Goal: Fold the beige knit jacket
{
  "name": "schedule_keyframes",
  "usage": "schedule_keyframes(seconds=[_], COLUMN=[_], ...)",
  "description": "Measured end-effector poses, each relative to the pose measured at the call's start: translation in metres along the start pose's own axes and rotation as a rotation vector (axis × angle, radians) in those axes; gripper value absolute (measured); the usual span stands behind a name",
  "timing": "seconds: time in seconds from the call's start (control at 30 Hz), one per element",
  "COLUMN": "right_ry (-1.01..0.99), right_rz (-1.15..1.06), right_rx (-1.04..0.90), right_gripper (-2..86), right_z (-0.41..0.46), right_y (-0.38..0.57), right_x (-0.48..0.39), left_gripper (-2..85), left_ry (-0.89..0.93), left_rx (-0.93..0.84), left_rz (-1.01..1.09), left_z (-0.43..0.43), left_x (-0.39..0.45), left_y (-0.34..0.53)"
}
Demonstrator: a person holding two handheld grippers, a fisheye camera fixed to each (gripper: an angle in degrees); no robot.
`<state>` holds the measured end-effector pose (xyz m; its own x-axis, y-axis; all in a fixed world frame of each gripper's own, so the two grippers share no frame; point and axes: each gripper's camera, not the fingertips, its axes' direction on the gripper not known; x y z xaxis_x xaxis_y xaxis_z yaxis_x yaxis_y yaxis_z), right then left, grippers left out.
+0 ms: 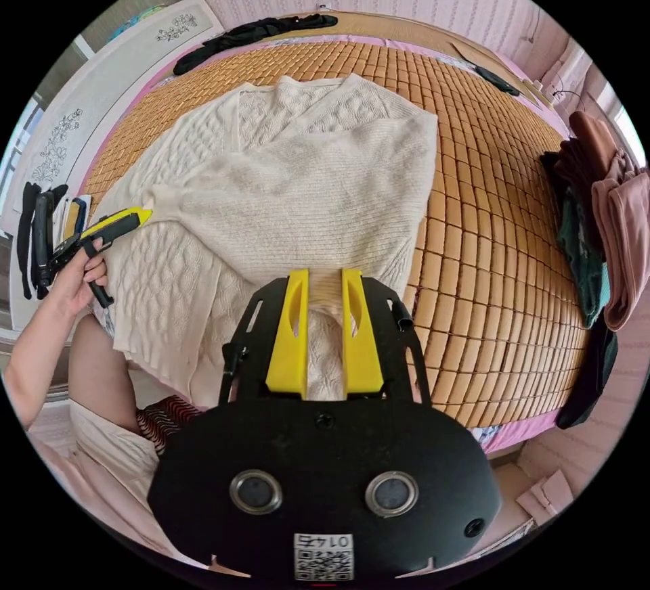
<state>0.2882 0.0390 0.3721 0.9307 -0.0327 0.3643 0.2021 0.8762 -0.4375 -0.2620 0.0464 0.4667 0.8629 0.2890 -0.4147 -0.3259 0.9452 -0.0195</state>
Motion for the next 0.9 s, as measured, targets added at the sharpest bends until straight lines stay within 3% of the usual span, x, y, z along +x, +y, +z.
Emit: schedule_keyframes(seconds=[0.2, 0.33, 0.4, 0.63, 0.9], right_ry=[-0.001, 0.021, 0.055, 0.045, -0.194], right_rz=[0.003, -0.042, -0.048, -0.090, -0.488], right_rx=[0.047, 0.006, 0.024, 0.043, 0.020], right_gripper=[7.7, 8.0, 7.9, 7.9, 8.0], right_z=[0.004, 0.023, 0.029, 0.023, 0.027], right_y=[-0.010, -0.023, -0.026, -0.040, -0.091], right_x=[-0.030, -0.059, -0.070, -0.098, -0.234], left_gripper=[-0.6, -0.3, 0.6, 5.7, 8.1], left_ry=[0.029, -0.009, -0.042, 0.055, -0.283], left_rx=[0.213, 0.124, -0.066, 0.129, 0.264], left_rz=[0.121, 0.031, 0.009, -0.072, -0.429], left_z=[-0.076, -0.064, -0.032, -0.090, -0.219], left_x=[0.002, -0.030, -0.047, -0.076, -0.188], left_y=[0.015, 0.018, 0.020, 0.054, 0.159])
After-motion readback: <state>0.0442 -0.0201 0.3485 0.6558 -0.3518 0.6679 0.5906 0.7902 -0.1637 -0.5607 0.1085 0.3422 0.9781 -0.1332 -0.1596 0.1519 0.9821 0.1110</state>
